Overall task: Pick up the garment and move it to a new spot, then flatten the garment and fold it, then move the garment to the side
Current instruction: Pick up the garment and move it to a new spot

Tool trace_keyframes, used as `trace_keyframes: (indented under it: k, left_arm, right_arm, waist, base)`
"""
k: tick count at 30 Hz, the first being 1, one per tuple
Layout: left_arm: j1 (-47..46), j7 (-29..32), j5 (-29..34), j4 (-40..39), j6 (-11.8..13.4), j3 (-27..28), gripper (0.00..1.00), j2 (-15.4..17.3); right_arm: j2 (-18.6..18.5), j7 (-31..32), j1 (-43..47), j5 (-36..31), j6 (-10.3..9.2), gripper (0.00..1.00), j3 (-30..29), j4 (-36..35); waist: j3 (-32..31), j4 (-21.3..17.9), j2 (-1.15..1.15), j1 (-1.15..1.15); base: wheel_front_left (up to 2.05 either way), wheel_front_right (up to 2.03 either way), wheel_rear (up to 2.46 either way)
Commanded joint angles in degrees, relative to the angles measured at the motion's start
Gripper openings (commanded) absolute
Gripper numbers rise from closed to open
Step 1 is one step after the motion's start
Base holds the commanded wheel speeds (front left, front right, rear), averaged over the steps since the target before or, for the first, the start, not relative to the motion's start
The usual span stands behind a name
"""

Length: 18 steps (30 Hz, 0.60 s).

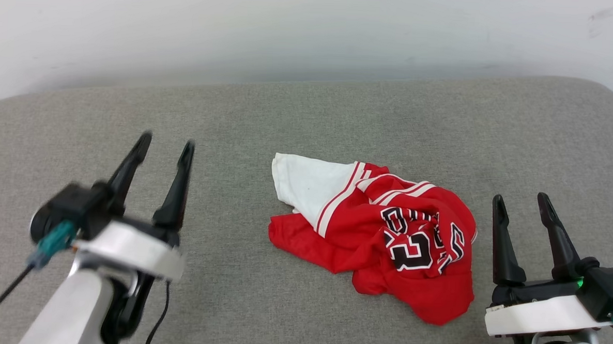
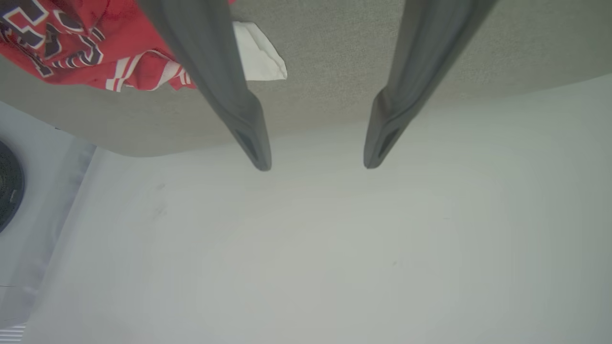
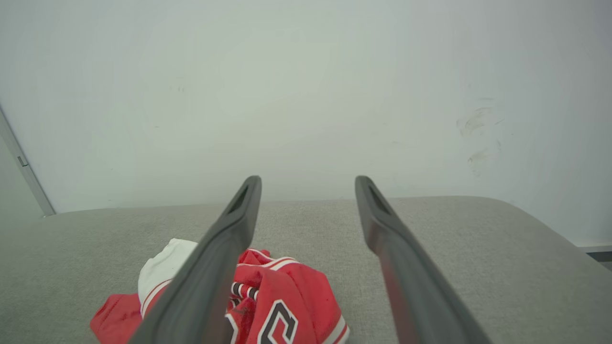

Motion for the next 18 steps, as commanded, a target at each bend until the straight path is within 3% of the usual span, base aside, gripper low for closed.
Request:
trace_keyframes:
  k: [1,7,13,18]
  left_arm:
    - [2.26,-0.14,0.55,-0.95,-0.06,1.27,1.0,-0.26]
    - [11.75,-0.14,3.2,-4.95,-2.13,7.49,1.0,-4.04]
    - [15.28,-0.15,5.72,-5.7,-4.76,9.29,1.0,-7.64]
    - [12.43,0.3,6.31,-4.96,-6.05,8.61,1.0,-5.95]
  right_arm:
    - [-0.02,-0.11,0.55,-0.11,-0.04,1.0,-0.18,-0.18]
    - [-0.02,-0.11,0.87,0.34,-0.04,1.0,-0.29,-0.69]
    - [-0.02,-0.11,0.93,0.37,-0.04,1.0,0.38,-0.78]
    - [-0.03,-0.11,-0.86,-0.62,-0.04,1.0,0.35,-1.87]
  waist:
    - [-0.05,0.19,0.0,0.0]
    - [0.19,0.51,0.0,0.0]
    - [0.59,0.32,0.0,0.0]
    - [2.89,-1.1,0.0,0.0]
  base:
    - [0.0,0.0,0.0]
    - [0.0,0.0,0.0]
    - [0.0,0.0,0.0]
    - [0.0,0.0,0.0]
